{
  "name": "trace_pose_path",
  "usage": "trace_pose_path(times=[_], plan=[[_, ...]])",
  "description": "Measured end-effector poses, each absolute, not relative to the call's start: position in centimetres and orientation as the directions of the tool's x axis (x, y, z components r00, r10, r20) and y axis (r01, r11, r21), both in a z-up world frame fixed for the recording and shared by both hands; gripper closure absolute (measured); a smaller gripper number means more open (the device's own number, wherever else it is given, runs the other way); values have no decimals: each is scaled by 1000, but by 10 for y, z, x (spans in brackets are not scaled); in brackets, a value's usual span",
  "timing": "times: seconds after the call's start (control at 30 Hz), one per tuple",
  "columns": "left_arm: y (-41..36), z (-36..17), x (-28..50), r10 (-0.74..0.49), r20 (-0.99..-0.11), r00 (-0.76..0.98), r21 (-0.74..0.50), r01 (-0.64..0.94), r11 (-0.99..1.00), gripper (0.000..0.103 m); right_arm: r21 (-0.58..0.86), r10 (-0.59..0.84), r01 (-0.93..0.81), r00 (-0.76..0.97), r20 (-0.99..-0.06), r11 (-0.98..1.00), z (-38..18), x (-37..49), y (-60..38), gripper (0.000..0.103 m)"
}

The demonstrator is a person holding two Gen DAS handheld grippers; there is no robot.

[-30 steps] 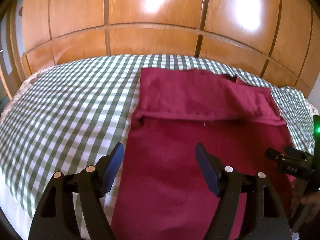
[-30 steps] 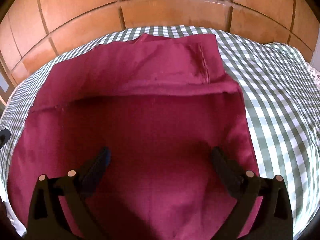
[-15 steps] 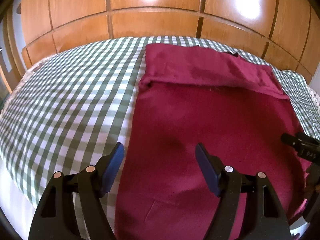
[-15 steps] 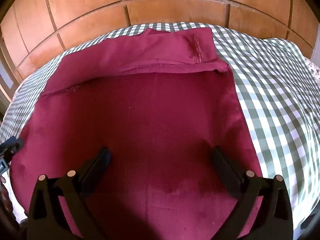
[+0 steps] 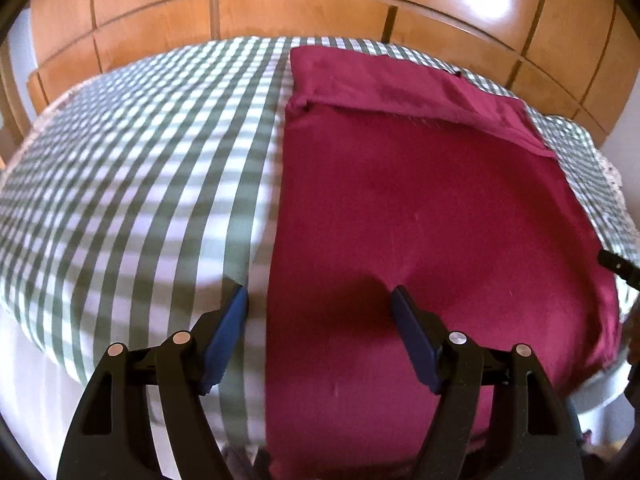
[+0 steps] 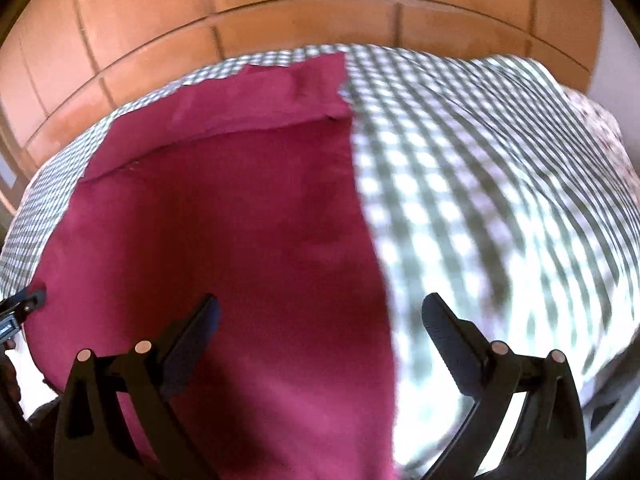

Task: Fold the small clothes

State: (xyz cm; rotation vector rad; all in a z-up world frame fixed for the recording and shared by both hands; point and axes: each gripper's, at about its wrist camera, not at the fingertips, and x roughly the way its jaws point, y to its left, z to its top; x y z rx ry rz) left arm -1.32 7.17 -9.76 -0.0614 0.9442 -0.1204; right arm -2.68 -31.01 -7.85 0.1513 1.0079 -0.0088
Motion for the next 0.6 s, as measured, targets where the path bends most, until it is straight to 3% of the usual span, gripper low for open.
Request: trace_pose_path(times=[0.1, 0.17, 0.3, 0.37, 0.43, 0.47, 0.53, 0.6], plan=[[79, -99, -25, -191, -818, 543, -159, 106, 982, 31, 167, 96, 101, 494, -864, 981, -83, -47, -326, 12], [81, -99, -32, -234, -821, 521, -194, 131, 972, 33, 184, 113, 109, 468, -877, 977, -87, -60, -332, 24], [81, -104, -45, -312, -832, 458, -253, 187, 949, 49, 211, 149, 111, 407, -901, 971, -98, -86, -332, 42], [79, -106, -50, -331, -833, 444, -263, 208, 942, 57, 221, 171, 96, 375, -911, 971, -104, -92, -327, 58], [78, -106, -50, -338, -835, 435, -266, 220, 939, 85, 230, 192, 68, 357, -914, 971, -107, -93, -320, 74], [77, -106, -50, -348, -832, 432, -273, 227, 935, 91, 235, 201, 56, 354, -914, 970, -106, -92, -317, 85], [79, -99, -49, -397, -811, 431, -315, 250, 916, 92, 278, 256, 14, 349, -901, 960, -97, -88, -310, 94], [84, -89, -45, -457, -780, 427, -381, 256, 888, 92, 342, 327, -29, 378, -866, 939, -81, -84, -306, 94]])
